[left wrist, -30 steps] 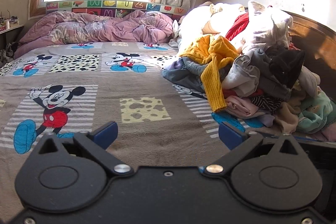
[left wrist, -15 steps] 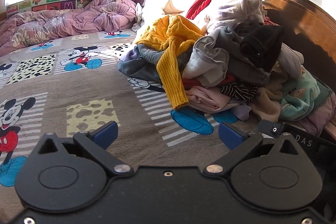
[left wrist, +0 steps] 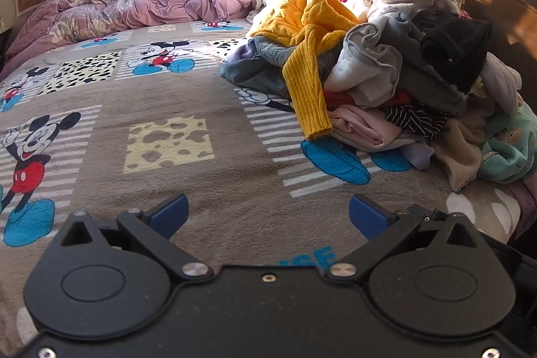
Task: Fold clothes
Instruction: 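Reach the left gripper into the clothes pile and grasp the yellow sweater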
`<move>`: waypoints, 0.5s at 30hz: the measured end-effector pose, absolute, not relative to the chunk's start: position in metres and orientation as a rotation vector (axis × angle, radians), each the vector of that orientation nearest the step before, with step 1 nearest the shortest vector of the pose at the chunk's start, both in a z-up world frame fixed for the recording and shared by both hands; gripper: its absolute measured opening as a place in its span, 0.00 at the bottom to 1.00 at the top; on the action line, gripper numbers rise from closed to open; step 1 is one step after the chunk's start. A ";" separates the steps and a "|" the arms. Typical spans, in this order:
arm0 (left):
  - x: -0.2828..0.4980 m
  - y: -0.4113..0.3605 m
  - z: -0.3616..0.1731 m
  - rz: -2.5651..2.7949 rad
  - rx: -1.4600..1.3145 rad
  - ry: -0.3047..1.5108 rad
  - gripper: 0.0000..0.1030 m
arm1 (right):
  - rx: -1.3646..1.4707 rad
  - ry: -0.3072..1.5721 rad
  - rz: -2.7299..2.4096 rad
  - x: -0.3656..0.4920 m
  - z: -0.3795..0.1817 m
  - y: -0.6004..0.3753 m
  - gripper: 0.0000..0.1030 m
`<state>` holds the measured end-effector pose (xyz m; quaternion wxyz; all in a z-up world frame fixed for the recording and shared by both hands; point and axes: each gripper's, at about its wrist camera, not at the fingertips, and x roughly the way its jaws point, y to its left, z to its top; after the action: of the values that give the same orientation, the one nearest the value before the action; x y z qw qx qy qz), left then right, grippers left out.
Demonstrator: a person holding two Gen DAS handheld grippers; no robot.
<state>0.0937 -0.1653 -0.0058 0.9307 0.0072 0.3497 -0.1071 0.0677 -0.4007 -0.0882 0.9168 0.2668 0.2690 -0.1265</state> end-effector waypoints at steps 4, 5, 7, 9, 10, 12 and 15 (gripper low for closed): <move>0.063 -0.155 -0.004 -0.240 0.088 0.758 1.00 | 0.564 0.562 -0.261 0.067 -0.112 -0.398 1.00; 0.056 -0.152 -0.001 -0.239 0.106 0.743 1.00 | 0.566 0.576 -0.261 0.069 -0.115 -0.395 1.00; 0.045 -0.146 0.002 -0.231 0.131 0.711 1.00 | 0.569 0.564 -0.235 0.069 -0.114 -0.389 1.00; 0.040 -0.143 0.001 -0.231 0.124 0.696 1.00 | 0.558 0.530 -0.218 0.066 -0.108 -0.381 1.00; 0.038 -0.141 0.000 -0.231 0.118 0.690 1.00 | 0.554 0.514 -0.212 0.065 -0.105 -0.378 1.00; 0.035 -0.145 -0.003 -0.238 0.124 0.682 1.00 | 0.546 0.487 -0.200 0.061 -0.100 -0.375 1.00; 0.031 -0.153 -0.008 -0.262 0.146 0.665 1.00 | 0.545 0.463 -0.197 0.057 -0.095 -0.377 1.00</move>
<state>0.0309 -0.1533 -0.0077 0.9342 0.0712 0.3253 -0.1279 0.0571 -0.3769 -0.0951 0.9320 0.2662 0.2264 -0.0963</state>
